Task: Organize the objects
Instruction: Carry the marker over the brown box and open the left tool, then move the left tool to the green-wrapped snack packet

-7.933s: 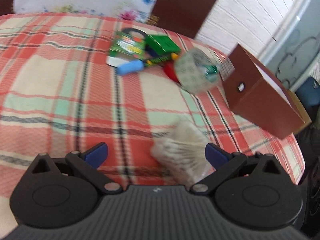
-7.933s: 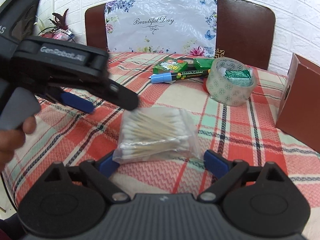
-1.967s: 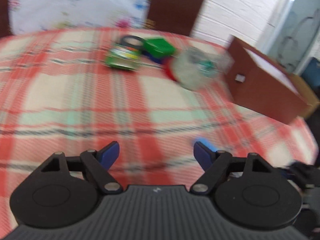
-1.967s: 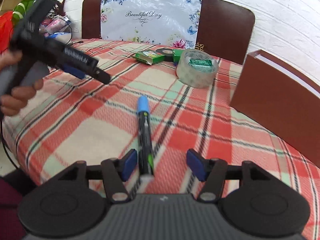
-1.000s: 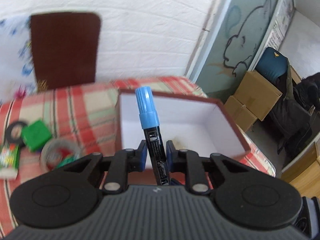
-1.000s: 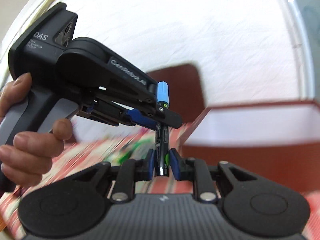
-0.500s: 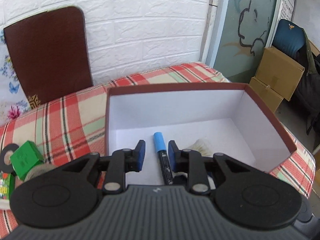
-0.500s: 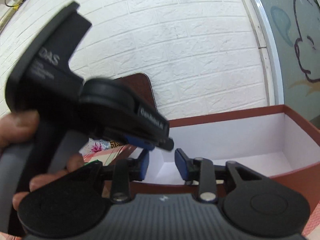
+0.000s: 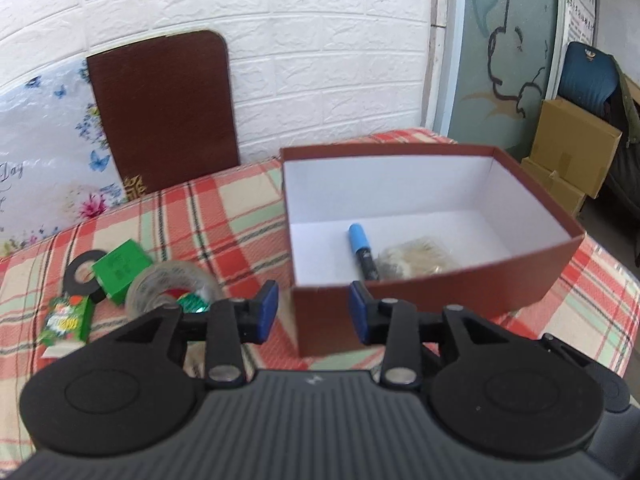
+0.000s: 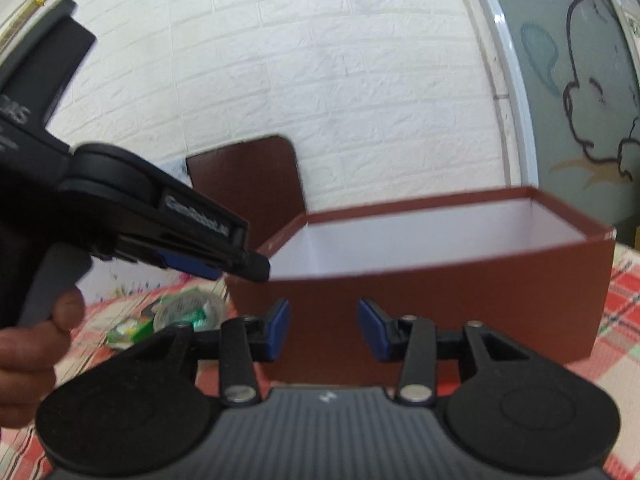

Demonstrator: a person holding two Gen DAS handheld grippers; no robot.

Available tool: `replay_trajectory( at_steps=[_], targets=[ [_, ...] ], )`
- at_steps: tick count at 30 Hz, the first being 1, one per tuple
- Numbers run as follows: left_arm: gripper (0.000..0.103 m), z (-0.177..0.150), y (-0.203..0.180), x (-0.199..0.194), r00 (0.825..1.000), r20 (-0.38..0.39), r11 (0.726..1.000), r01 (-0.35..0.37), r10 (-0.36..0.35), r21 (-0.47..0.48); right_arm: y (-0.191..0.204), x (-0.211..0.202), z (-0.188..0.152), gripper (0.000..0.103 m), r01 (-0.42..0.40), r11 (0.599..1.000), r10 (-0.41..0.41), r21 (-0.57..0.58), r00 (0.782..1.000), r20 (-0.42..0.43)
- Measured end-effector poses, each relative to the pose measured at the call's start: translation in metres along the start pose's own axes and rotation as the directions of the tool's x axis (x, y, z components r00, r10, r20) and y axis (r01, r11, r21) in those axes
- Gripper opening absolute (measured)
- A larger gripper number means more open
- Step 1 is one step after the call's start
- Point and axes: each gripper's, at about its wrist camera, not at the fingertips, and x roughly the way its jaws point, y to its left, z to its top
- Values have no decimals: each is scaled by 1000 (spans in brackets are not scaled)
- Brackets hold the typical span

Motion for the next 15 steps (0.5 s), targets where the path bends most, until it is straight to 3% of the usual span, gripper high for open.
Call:
replay_trajectory(
  at_steps=[5,9,12,15],
  targets=[
    [42,-20,22,-1,998,-51,998,-46,44,-36,22,-8,-13,40,-38,998,34,-54,998,-60],
    [44,-34,43,-3,992,-86,993,-96,90,-71,39,12,-9,44,-62,990,50,-127,994,-100],
    [47,-41,58,-5,987,-94,987,-136,128,-86,41,33,-9,44,-38,989,16,-144,988,-152],
    [47,-49,72,-8,982,-99,981,-169,160,-95,27,50,-7,44,55,988,-82,-147,979,-185]
  ],
)
